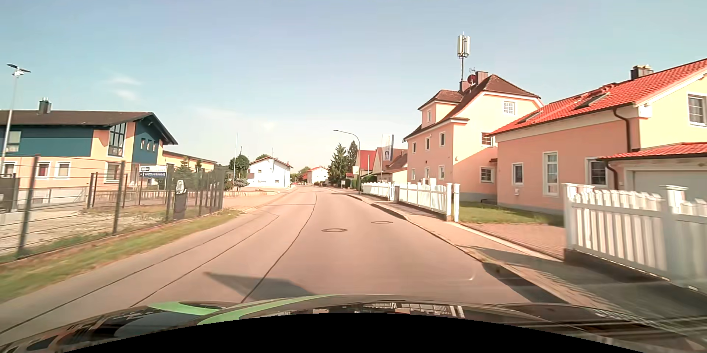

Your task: Follow the waypoints while adhering to traffic rules and regulations

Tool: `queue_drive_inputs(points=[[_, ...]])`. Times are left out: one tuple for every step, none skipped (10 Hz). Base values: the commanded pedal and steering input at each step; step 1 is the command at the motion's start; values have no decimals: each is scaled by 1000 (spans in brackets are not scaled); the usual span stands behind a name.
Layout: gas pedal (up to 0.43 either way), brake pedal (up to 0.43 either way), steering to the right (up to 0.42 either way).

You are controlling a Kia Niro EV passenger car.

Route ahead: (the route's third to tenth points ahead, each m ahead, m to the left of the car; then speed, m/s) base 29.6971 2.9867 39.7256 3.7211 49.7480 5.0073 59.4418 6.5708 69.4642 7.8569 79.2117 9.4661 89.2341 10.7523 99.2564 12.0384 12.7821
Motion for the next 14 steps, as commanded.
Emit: queue_drive_inputs(points=[[118, 0, -20], [118, 0, -20], [118, 0, -21], [118, 0, -24], [118, 0, -26], [118, 0, -26], [118, 0, -25], [118, 0, -24], [110, 0, -24], [110, 0, -23], [110, 0, -22], [110, 0, -18], [110, 0, -14], [110, 0, -13]])
